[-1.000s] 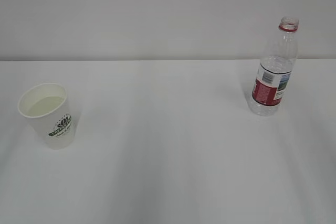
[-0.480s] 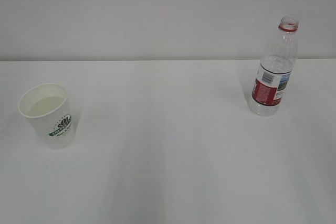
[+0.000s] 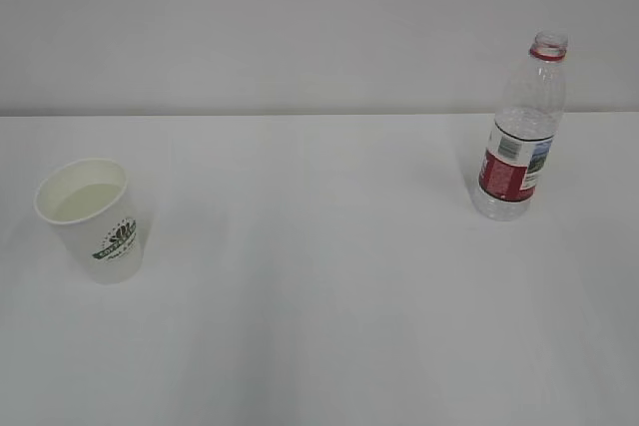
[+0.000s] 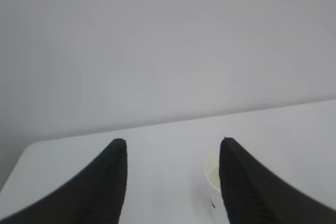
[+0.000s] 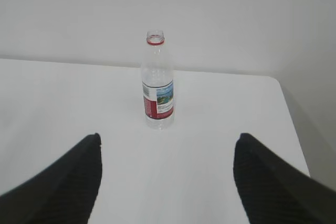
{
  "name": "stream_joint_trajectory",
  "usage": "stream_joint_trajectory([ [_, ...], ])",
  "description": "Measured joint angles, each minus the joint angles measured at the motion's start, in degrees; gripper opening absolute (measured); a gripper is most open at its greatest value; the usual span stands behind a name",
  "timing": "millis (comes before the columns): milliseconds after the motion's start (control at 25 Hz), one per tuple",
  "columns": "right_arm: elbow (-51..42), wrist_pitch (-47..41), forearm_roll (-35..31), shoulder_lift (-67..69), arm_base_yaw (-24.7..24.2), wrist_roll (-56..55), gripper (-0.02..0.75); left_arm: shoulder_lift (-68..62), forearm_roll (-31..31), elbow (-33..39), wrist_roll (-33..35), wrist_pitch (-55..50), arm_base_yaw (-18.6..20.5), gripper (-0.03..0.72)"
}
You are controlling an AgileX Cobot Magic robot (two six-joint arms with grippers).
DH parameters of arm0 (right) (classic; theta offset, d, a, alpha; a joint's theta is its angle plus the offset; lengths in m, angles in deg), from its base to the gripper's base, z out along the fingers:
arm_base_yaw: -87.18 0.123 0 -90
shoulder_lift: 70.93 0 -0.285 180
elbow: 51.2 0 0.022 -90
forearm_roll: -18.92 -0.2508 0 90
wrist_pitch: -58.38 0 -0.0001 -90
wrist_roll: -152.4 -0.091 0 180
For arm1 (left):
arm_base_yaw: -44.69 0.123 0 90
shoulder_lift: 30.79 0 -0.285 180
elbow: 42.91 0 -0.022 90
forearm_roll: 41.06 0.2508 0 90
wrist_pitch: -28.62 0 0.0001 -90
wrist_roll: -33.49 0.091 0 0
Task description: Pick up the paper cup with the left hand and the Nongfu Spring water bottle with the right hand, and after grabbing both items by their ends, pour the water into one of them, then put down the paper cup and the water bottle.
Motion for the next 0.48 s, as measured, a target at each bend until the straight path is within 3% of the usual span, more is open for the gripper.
stream_joint_trajectory([
  [280,0.1,-8.6,0.0,-1.9,0.0,0.0,0.587,0.4,-12.1,0.0,9.5,-8.8,0.0,0.412],
  [480,0.1,-12.9,0.0,-3.7,0.0,0.0,0.587,3.5,-17.2,0.0,13.2,-12.6,0.0,0.412],
])
